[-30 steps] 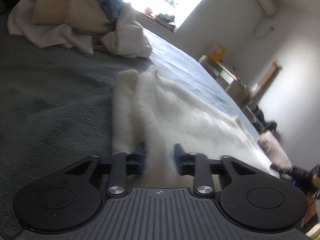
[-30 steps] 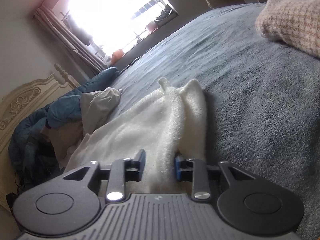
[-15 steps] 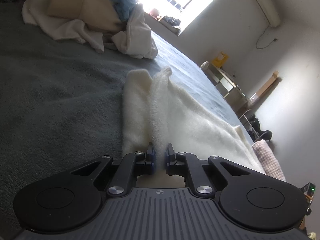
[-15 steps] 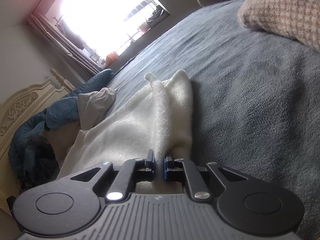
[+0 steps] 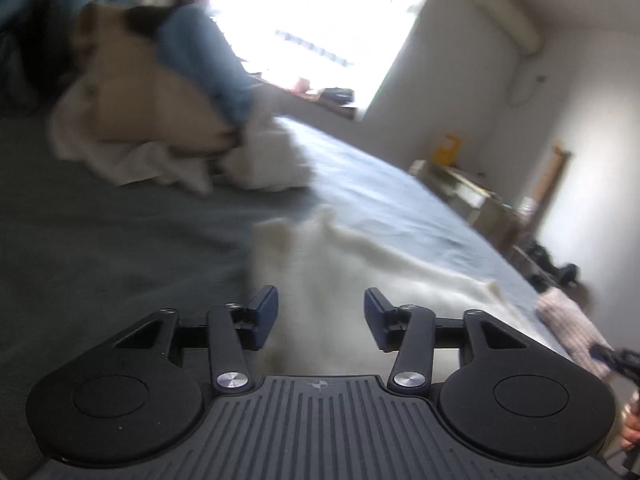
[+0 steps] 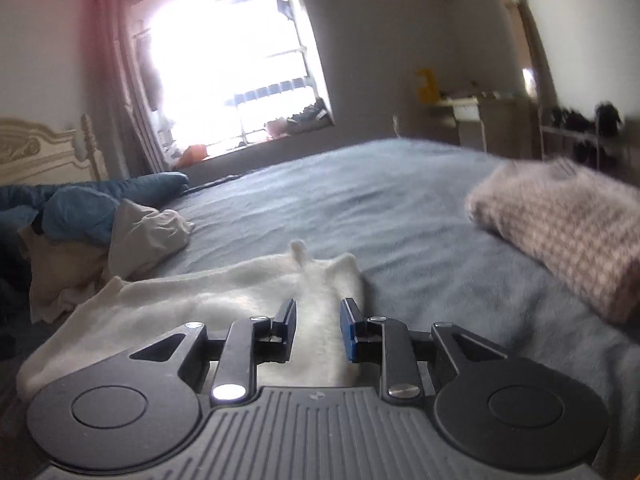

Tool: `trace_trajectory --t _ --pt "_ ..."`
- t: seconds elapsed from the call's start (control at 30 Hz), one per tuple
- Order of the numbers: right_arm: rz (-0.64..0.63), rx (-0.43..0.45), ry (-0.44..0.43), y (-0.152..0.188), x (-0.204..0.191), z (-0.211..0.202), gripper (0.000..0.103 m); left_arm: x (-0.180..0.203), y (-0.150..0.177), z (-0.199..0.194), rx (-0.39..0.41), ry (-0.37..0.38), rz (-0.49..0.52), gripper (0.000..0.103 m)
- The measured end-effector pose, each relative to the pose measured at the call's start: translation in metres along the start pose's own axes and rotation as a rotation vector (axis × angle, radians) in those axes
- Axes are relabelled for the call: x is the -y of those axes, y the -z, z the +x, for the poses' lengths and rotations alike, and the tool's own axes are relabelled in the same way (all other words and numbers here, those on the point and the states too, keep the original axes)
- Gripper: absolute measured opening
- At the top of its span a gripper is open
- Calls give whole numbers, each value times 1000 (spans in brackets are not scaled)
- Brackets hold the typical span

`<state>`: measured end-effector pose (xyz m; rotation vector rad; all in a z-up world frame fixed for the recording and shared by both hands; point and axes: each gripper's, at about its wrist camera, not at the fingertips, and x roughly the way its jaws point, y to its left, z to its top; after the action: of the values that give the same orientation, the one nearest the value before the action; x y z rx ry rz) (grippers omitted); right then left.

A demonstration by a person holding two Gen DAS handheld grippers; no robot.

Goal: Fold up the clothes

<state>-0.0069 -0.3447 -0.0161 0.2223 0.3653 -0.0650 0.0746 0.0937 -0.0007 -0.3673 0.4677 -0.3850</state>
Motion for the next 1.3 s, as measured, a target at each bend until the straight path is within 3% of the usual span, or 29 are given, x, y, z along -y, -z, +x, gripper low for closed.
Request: trace_trajectory --t 0.1,0.2,0.3,0.4,0.53,0.57,0.67,0.8,0.93,1.07,1.23,1.3 --pt "-214 58 -68 19 -70 3 27 28 10 23 -65 52 79 52" --pt "-485 74 -111 51 -141 12 25 46 27 45 -125 27 168 52" --pt "-729 65 -95 86 -178 26 24 41 37 55 -122 -22 194 52" --pt "-773 -10 21 98 -160 44 23 28 33 53 -120 -21 136 52" --pt "-526 -52 81 82 -84 40 16 12 29 51 -128 -21 76 51" --pt "-453 -62 80 77 -64 37 0 11 29 50 -128 -13 62 50" --pt "-291 -76 28 63 -31 26 0 13 29 51 -128 -20 66 50" --pt "-313 -33 12 52 -56 14 3 18 30 50 -120 -38 94 50" --pt "-386 46 -92 44 -103 22 3 19 29 50 -123 -44 82 51" --pt "-425 10 -99 47 -107 49 3 21 26 49 -129 -53 94 51" --pt "-5 -77 -67 45 12 46 0 19 27 46 -124 -38 103 51" --pt "83 -65 17 42 38 31 0 18 27 46 -123 -36 104 52"
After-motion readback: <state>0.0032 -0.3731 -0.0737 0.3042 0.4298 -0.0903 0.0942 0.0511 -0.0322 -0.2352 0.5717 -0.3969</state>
